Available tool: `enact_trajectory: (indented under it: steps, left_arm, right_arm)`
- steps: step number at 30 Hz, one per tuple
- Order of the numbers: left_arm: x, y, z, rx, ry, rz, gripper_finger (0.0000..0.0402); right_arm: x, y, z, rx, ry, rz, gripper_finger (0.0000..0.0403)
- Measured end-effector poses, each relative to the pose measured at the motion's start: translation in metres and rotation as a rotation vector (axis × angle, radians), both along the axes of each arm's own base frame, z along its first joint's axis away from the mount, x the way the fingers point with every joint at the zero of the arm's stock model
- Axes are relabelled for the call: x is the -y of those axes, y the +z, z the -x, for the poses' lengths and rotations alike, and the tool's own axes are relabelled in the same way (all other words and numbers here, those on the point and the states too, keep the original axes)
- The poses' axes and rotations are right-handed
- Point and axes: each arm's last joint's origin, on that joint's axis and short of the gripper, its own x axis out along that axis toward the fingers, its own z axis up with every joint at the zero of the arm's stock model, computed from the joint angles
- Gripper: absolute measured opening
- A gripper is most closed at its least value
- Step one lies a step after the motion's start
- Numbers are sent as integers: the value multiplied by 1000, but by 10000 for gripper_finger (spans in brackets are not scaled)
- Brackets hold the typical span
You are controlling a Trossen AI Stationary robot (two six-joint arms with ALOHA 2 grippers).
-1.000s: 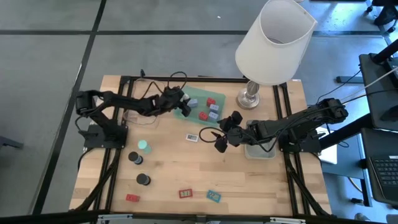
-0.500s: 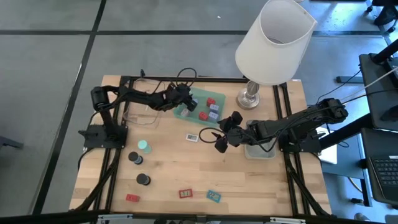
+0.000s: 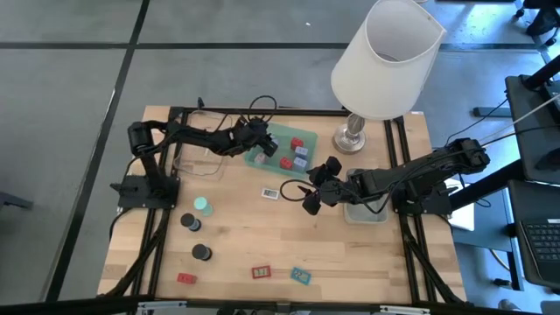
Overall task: Pick & Place Office items
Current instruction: Put the white timer into the transparent bin
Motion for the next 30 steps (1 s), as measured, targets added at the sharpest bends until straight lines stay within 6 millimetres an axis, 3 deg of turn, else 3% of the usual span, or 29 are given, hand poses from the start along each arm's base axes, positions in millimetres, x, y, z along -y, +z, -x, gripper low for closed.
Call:
enact_trajectory:
  steps: [8,12,17,23,30]
  left_arm:
    - [1,13,1,29,-16,-24,204]
    - [7,37,5,98,-77,-21,222]
    - [29,73,11,247,-325,100,230]
    - [89,103,10,338,-709,204,224]
    - [180,112,26,226,-985,300,234]
  right_arm:
    - [0,0,0,-3,0,1,276]
    - [0,0,0,-4,0,1,276]
    - [0,0,0,-6,1,2,276]
    - [0,-1,1,-11,1,4,276]
    - [0,-1,1,-13,1,5,276]
